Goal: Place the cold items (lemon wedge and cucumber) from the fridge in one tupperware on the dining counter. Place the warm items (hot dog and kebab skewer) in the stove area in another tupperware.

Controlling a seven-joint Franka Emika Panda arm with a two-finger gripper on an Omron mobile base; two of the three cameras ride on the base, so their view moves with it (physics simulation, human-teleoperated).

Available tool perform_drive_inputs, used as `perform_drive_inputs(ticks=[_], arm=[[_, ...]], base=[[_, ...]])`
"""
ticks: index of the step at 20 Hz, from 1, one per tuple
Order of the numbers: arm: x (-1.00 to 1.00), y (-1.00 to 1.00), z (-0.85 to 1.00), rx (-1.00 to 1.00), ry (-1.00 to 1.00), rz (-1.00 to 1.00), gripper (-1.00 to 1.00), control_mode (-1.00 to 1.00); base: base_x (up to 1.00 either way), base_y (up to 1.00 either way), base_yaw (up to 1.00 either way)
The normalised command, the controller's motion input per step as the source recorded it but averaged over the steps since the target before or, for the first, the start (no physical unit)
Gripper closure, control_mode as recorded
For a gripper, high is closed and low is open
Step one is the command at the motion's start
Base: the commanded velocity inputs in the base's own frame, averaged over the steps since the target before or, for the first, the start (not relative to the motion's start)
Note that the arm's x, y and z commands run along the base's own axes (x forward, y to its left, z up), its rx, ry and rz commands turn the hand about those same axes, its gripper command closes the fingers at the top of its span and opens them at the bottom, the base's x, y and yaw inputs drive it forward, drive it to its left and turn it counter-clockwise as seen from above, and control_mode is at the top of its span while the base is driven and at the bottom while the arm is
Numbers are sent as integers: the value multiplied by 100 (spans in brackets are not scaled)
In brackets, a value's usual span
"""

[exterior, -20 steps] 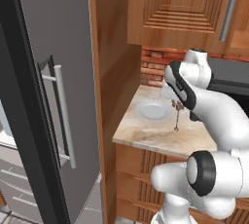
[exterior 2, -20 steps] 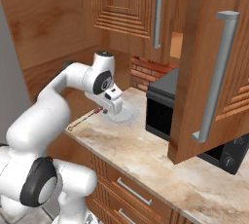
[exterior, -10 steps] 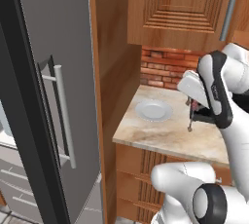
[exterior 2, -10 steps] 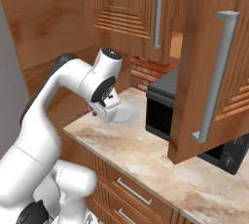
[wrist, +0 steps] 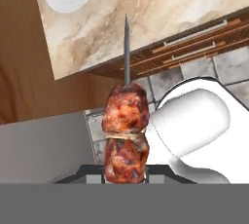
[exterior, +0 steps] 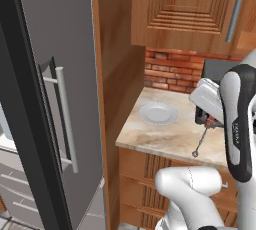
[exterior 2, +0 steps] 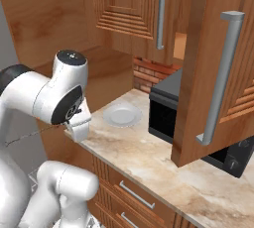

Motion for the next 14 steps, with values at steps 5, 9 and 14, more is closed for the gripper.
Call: perform_drive_inputs(ticks=[5,9,14], arm=[[-99,2,3,-14,4,-9,100,-100],[-34,2,1,-20,6,-14,100,-100],[-26,33,14,-2,14,-19,100,-100]], base=[[0,0,0],[0,0,0],[0,0,0]])
